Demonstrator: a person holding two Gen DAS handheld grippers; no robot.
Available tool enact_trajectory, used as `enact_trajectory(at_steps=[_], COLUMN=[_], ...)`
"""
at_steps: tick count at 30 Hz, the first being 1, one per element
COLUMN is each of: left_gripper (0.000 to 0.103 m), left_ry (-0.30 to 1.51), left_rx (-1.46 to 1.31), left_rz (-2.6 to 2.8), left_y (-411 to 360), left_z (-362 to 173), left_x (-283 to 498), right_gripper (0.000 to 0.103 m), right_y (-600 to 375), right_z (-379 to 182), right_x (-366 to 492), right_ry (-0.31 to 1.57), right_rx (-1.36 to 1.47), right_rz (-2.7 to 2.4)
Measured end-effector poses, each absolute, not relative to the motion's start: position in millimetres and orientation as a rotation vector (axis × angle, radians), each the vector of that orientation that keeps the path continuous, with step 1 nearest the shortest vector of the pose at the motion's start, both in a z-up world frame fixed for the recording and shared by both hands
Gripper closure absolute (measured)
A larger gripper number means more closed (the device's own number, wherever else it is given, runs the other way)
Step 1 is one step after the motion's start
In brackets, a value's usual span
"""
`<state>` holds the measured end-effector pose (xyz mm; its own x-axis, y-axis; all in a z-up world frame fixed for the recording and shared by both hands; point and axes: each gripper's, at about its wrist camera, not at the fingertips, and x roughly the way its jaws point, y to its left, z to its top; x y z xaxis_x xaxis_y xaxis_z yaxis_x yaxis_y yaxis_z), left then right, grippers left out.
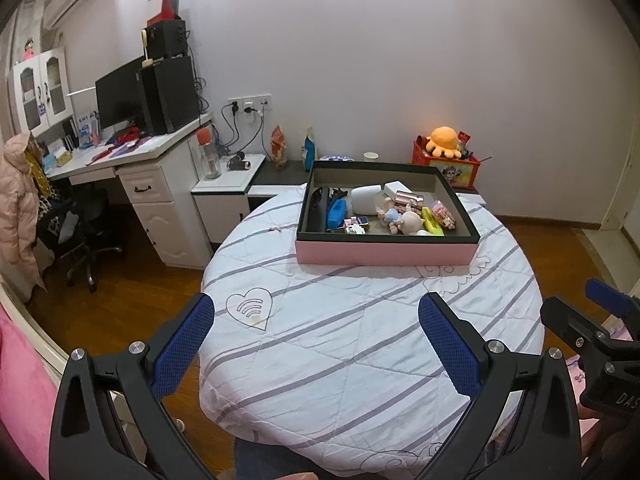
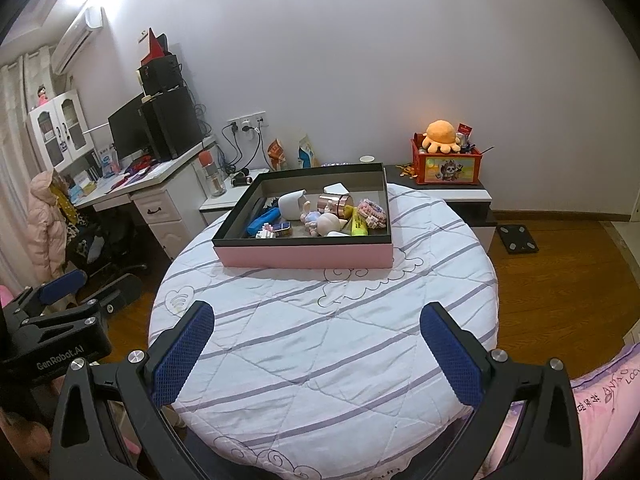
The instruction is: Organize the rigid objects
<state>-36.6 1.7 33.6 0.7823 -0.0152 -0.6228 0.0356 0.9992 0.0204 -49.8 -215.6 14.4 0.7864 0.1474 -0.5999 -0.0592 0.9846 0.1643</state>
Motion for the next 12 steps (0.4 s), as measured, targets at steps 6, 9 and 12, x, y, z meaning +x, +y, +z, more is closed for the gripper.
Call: enact_trajectory(at_steps=[6, 9, 12], left_gripper=[0.0, 0.0, 0.0], left_ry=[0.67, 0.663, 0.657], left_rx=[0.032, 0.031, 0.039], left_rz=[-0.035, -0.048, -0.041], left_y=[3.1, 3.7, 3.1], left_z=[36.6, 39.9, 42.6], left_x=[-34.1, -33.1, -30.5], right_gripper=[0.0, 0.0, 0.0], right_y=[-213.7, -212.6, -211.5], right_z=[15.3, 15.1, 15.6], right_x=[-47.7, -46.4, -45.7], right_ry=[0.656, 0.658, 0.658], right_rx=[0.141, 0.142, 0.141], right_rz=[0.114, 0.114, 0.114])
